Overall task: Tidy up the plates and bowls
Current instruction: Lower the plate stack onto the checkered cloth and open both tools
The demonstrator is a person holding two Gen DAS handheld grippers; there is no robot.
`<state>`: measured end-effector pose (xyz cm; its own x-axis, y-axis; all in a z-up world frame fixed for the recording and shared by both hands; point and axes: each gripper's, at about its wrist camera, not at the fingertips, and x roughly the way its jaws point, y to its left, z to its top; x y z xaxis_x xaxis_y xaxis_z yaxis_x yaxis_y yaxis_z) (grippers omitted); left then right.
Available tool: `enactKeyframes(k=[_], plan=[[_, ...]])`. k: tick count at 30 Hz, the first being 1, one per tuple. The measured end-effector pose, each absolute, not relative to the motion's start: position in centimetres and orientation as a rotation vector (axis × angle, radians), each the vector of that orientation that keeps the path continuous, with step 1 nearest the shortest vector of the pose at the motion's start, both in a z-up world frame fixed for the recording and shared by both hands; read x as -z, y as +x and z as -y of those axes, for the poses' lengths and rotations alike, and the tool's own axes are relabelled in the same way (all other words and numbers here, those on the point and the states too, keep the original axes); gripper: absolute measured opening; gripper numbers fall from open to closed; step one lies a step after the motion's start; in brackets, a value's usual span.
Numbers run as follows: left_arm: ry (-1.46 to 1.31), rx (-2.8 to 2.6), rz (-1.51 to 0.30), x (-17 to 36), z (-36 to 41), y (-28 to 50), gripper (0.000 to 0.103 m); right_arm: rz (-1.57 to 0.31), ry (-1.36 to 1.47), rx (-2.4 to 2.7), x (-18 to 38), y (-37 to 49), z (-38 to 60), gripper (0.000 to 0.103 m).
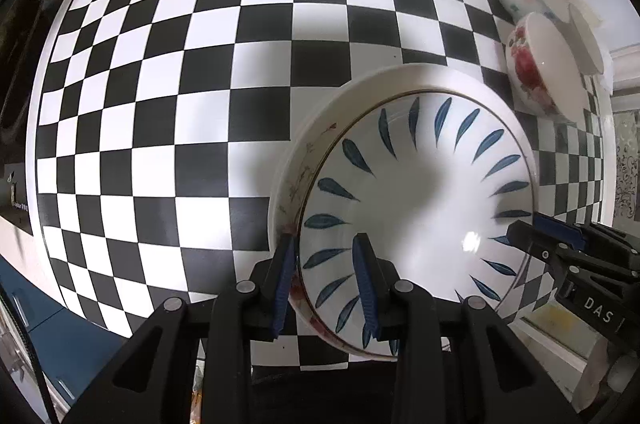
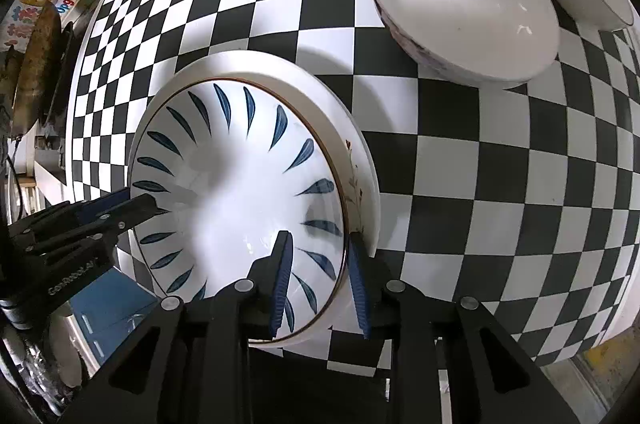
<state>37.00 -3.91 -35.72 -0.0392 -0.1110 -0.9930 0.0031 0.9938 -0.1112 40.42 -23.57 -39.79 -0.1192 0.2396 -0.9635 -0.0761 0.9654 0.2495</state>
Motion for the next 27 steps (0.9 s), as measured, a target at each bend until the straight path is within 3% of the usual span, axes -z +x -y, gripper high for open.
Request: enactKeyframes(k=[7, 27], plan=[[-0.066, 0.085, -1.519, 32.1, 3.1, 34.6, 0.028, -1.578, 0.101, -0.235, 36.2, 38.8, 23.3, 0.031], [-0.037, 0.143, -1.192, 16.6, 3.1, 23.4, 0.028, -1.235, 0.098, -0.211, 18.5, 25.1, 21.3, 0.031]])
